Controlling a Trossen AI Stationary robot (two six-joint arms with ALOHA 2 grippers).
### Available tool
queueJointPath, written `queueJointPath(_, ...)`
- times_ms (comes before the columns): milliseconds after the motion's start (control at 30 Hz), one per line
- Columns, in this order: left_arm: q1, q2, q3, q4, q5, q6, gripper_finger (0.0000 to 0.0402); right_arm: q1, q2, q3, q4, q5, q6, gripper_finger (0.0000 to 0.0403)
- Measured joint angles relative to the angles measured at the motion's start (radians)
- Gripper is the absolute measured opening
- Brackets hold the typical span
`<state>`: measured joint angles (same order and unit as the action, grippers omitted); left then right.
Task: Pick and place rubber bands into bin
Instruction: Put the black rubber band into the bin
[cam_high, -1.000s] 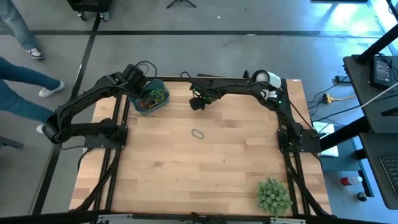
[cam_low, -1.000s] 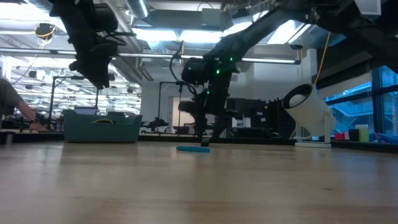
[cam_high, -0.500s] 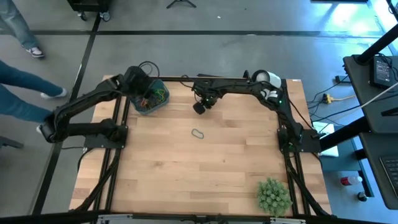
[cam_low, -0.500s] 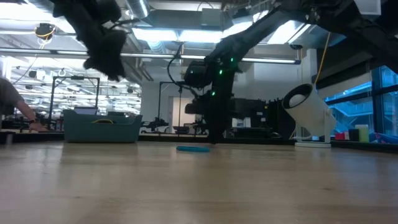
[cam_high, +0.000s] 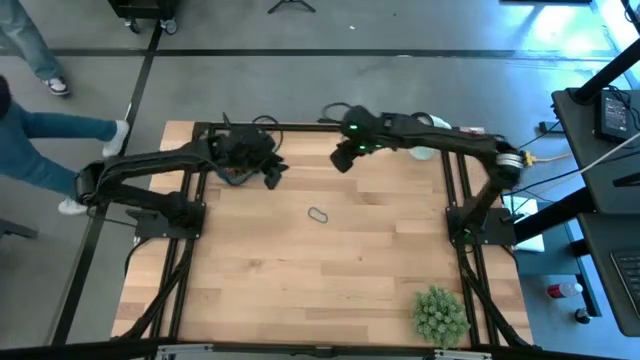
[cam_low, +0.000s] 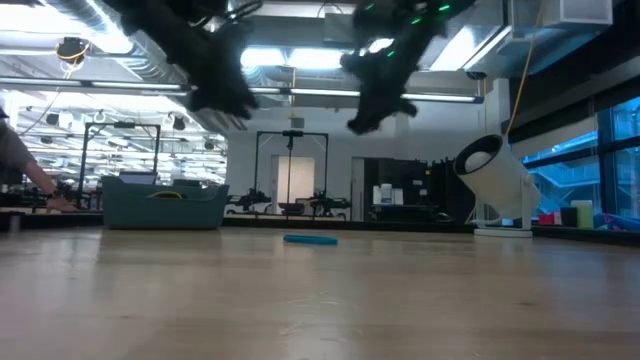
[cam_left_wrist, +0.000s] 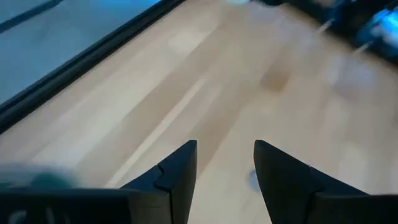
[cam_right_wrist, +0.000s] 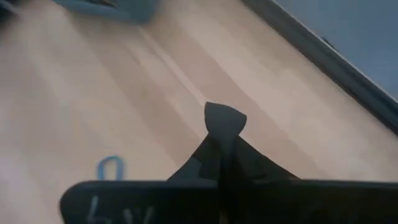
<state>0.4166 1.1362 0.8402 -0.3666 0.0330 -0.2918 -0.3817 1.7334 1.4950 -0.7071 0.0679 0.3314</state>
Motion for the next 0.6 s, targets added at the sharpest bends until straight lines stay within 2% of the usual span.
queueJointPath(200, -0.118, 0.094, 0.000, 0.294, -0.037, -0.045, 0.0155, 0.005, -0.316, -0.321, 0.291, -0.114, 0.053, 0.0005)
queueJointPath(333, -0.186, 0.178, 0.007, 0.465, -0.086, -0.067, 0.0155, 0.026, -0.479, -0.502, 0.504, -0.187, 0.109, 0.0004)
queueJointPath(467, -0.245, 0.287, 0.072, 0.535, -0.114, -0.105, 0.0155, 0.066, -0.580, -0.639, 0.707, -0.242, 0.114, 0.0003)
queueJointPath(600, -0.302, 0.405, 0.160, 0.579, -0.127, -0.115, 0.0155, 0.126, -0.618, -0.720, 0.868, -0.276, 0.100, 0.0004)
